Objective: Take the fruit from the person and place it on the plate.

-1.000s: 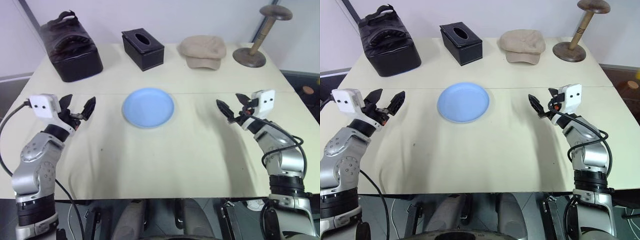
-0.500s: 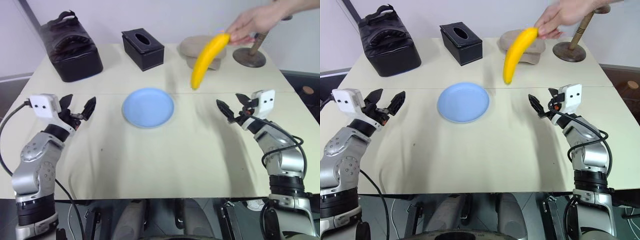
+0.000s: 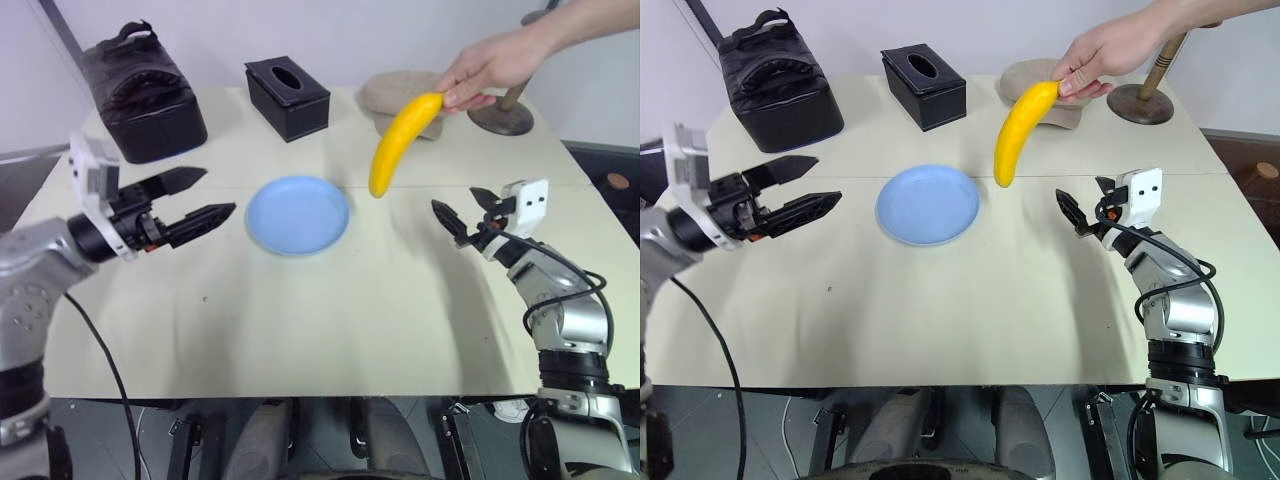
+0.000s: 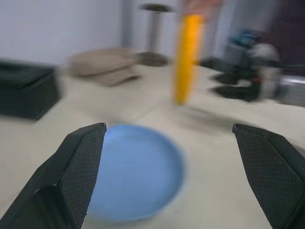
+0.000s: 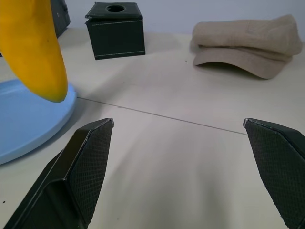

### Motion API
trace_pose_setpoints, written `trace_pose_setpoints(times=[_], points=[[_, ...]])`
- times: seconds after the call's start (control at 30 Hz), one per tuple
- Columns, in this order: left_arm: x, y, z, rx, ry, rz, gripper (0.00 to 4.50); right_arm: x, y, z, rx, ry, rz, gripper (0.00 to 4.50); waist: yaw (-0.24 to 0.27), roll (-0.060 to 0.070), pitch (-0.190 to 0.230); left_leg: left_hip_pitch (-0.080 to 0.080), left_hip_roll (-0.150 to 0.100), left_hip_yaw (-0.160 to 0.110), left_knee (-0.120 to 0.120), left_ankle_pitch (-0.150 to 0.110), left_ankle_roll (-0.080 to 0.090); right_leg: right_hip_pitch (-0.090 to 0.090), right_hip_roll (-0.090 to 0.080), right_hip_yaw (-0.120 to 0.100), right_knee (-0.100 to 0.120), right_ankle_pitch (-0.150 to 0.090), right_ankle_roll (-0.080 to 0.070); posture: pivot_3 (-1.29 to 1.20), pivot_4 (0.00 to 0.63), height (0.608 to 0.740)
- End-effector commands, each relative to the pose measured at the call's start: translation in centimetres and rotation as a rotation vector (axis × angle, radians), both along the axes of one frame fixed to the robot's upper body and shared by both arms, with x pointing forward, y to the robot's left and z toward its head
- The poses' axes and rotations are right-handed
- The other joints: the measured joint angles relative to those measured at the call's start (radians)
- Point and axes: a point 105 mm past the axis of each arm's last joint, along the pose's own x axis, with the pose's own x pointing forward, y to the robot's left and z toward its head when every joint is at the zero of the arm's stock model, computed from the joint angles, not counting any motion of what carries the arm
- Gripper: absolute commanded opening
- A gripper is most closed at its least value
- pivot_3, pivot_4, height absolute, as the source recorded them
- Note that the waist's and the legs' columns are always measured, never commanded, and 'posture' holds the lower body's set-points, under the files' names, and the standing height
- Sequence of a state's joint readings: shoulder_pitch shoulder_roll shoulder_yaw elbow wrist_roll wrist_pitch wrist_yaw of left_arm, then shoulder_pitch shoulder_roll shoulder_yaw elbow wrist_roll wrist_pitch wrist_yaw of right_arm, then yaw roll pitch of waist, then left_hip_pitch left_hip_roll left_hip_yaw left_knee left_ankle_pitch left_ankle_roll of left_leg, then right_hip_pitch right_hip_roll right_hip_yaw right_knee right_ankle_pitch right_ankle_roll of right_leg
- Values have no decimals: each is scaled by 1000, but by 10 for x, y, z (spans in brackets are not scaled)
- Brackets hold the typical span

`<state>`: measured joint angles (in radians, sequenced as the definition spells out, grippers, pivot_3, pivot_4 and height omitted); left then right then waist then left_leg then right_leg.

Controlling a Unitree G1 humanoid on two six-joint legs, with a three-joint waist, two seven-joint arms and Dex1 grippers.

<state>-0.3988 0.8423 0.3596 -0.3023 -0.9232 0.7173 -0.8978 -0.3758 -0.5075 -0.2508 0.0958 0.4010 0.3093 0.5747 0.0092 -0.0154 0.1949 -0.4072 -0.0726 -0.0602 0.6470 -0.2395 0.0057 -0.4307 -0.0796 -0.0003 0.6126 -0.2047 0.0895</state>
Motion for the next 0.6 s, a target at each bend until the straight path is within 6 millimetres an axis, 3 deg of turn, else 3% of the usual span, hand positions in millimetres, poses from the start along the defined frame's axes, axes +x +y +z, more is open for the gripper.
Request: trace_pose_setpoints(times=[0.03, 0.17, 0.27, 0.6], points=[[0, -10, 10, -5, -1, -112, 4454, -12, 15, 31, 9, -61, 118, 4500, -1, 0, 0, 0, 0, 0, 0, 0, 0, 0, 0, 0, 0, 0, 0, 0, 150, 740], [9, -19, 12, 0, -14, -153, 4454, -27, 42, 48, 44, -52, 271, 4500, -5, 0, 0, 0, 1, 0, 0, 0, 0, 0, 0, 0, 0, 0, 1, 0, 150, 740], [16, -23, 8, 3, -15, -162, 4454, -23, 53, 60, 89, -69, 310, 4500, -12, 0, 0, 0, 1, 0, 0, 0, 0, 0, 0, 0, 0, 0, 1, 0, 150, 740], [20, -28, 1, 0, -23, -159, 4454, 13, 94, 63, 225, -63, 398, 4500, -23, 0, 0, 0, 0, 0, -1, 0, 0, -2, 0, 0, 1, 2, 4, 0, 150, 740]])
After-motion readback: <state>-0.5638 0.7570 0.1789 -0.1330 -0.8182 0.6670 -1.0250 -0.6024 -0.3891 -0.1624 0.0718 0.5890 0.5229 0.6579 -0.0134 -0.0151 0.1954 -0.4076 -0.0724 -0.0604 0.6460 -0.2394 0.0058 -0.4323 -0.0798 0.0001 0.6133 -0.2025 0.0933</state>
